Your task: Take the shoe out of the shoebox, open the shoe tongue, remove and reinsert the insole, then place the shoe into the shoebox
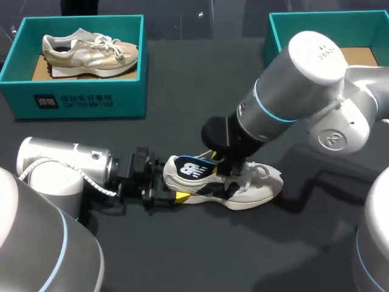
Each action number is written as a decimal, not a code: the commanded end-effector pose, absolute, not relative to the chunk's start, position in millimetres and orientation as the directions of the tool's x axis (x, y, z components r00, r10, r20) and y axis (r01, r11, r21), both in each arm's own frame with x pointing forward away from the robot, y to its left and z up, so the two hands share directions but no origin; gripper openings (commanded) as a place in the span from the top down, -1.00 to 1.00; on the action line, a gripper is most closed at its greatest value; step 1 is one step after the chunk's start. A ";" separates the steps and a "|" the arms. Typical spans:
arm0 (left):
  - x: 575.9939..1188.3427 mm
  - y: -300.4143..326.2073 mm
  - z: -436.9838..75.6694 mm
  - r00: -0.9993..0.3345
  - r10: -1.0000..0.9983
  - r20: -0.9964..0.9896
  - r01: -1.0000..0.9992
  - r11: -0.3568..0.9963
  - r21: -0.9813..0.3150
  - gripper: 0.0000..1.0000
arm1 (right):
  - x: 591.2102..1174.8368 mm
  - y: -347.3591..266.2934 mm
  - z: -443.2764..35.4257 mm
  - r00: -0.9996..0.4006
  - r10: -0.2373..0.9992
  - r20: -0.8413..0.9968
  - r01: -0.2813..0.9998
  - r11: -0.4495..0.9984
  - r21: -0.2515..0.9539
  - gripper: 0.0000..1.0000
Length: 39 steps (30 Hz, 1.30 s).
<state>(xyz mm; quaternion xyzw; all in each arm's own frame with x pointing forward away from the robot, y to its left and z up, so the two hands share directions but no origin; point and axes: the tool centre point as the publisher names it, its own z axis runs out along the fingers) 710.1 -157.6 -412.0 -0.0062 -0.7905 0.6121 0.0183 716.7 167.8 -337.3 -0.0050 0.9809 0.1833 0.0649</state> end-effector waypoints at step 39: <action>710.9 -157.3 -413.4 -0.999 0.033 0.021 -0.013 0.251 -0.968 1.00 | 705.1 173.0 -328.0 -0.984 -0.051 -0.169 -0.118 0.902 0.415 1.00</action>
